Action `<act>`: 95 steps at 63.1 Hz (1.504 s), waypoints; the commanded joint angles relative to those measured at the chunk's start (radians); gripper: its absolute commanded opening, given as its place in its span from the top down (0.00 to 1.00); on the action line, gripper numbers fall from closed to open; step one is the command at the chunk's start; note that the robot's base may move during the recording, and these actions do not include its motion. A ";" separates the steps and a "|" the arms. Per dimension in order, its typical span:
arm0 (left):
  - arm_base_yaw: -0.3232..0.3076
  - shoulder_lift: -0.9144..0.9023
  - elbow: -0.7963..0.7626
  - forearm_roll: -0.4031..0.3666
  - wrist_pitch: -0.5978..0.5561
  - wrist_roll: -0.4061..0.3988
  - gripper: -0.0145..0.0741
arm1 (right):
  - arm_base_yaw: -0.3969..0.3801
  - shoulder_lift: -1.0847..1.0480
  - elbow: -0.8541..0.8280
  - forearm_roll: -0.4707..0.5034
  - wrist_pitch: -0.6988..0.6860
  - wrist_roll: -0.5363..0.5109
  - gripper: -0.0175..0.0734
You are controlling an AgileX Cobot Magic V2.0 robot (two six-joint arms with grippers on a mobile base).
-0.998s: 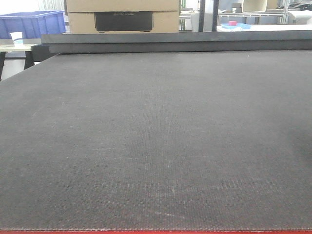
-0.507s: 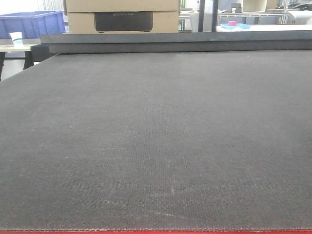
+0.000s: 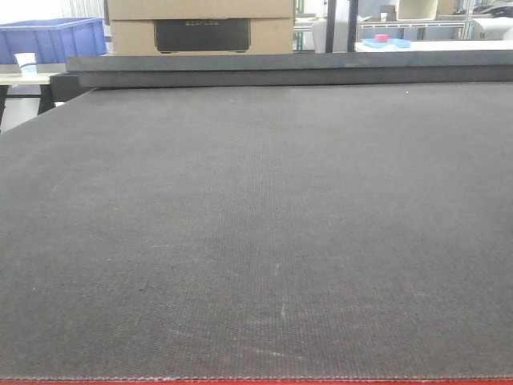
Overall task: Grab PVC pipe and place in blue bin
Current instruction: 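Hold both clamps raised while the base starts moving, then drive the base along the red table carrying both clamps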
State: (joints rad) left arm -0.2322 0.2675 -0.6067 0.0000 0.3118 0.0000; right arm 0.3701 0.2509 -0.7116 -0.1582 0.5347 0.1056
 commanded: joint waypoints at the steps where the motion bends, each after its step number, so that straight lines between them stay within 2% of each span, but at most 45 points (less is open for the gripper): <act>1: -0.009 -0.006 -0.002 0.009 -0.027 0.000 0.96 | 0.002 -0.004 0.003 -0.015 -0.009 0.000 0.98; 95: -0.010 -0.006 -0.002 0.009 -0.031 0.000 0.96 | 0.002 -0.004 0.003 -0.003 -0.003 0.000 0.98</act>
State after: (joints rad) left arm -0.2322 0.2675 -0.6067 0.0091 0.3074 0.0000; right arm 0.3701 0.2509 -0.7116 -0.1564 0.5471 0.1056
